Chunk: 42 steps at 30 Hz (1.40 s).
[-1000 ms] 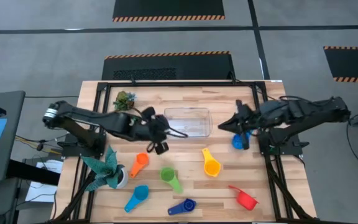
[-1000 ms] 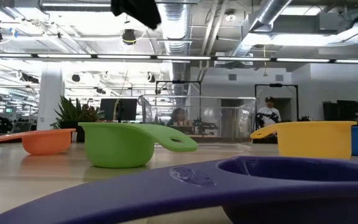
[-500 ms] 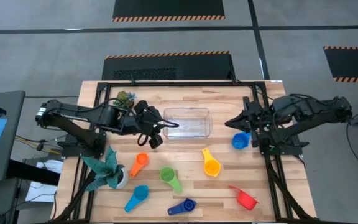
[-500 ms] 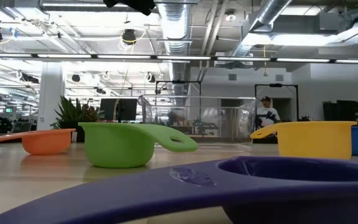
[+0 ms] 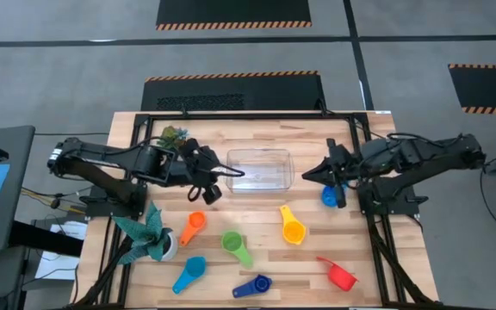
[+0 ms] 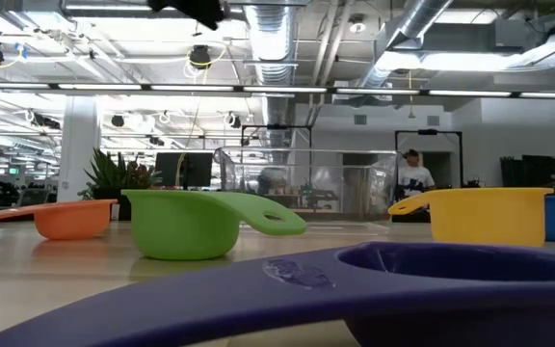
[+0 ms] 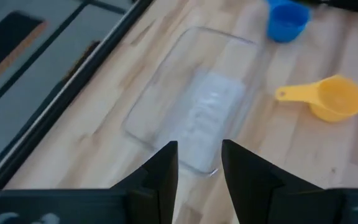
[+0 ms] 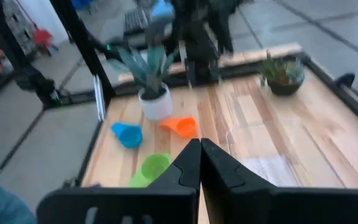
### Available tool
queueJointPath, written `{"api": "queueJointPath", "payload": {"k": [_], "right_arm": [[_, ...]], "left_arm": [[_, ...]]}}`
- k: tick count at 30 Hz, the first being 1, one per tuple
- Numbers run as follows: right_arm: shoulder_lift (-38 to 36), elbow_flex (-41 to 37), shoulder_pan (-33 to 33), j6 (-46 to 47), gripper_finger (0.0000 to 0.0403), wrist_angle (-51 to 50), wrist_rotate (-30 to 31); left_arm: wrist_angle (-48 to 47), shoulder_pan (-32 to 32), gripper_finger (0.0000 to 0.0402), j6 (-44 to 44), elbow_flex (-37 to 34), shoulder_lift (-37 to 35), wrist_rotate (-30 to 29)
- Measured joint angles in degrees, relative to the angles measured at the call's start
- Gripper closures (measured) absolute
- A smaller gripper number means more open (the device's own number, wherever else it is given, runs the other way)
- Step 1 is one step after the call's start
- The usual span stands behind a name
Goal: Nest measuring cups in basket
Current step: Adjust the measuring cups on the table
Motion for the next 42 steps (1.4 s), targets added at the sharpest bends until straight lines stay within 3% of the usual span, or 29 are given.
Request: {"api": "queueJointPath", "payload": {"k": [3,11,18,23,28,35,42], "right_arm": [[2.1,0.04,0.0,0.0,0.0372,0.17,0.0],[9.2,0.02,-0.04,-0.06,0.0372,-0.1,0.09],[17.41,0.04,-0.08,-0.2,0.0372,1.9,-0.86],[18.47,3.76,-1.21,-5.3,0.0372,-5.86,-4.88],[14.18,10.44,-2.09,-7.95,0.0372,-15.65,-4.8],[5.71,11.71,-2.19,1.88,0.0372,-30.64,-4.71],[2.34,11.67,-0.93,23.7,0.0372,-43.35,-7.01]], "left_arm": [[-3.46,-1.07,0.0288,-0.05,0.0,-2.1,-1.0],[-2.9,-2.62,0.0288,4.2,0.0,-6.93,3.17],[-4.47,-2.62,0.0288,7.54,0.0,-8.09,1.25],[-4.8,-2.62,0.0288,6.53,-3.31,-8.12,-2.66],[-0.78,-2.64,0.0288,-2.7,-8.56,-8.25,-7.36],[4.94,-2.6,0.0288,-6.76,-10.75,-4.86,-5.12],[14.77,-1.44,0.0288,-12.74,-10.75,0.12,-4.48]]}}
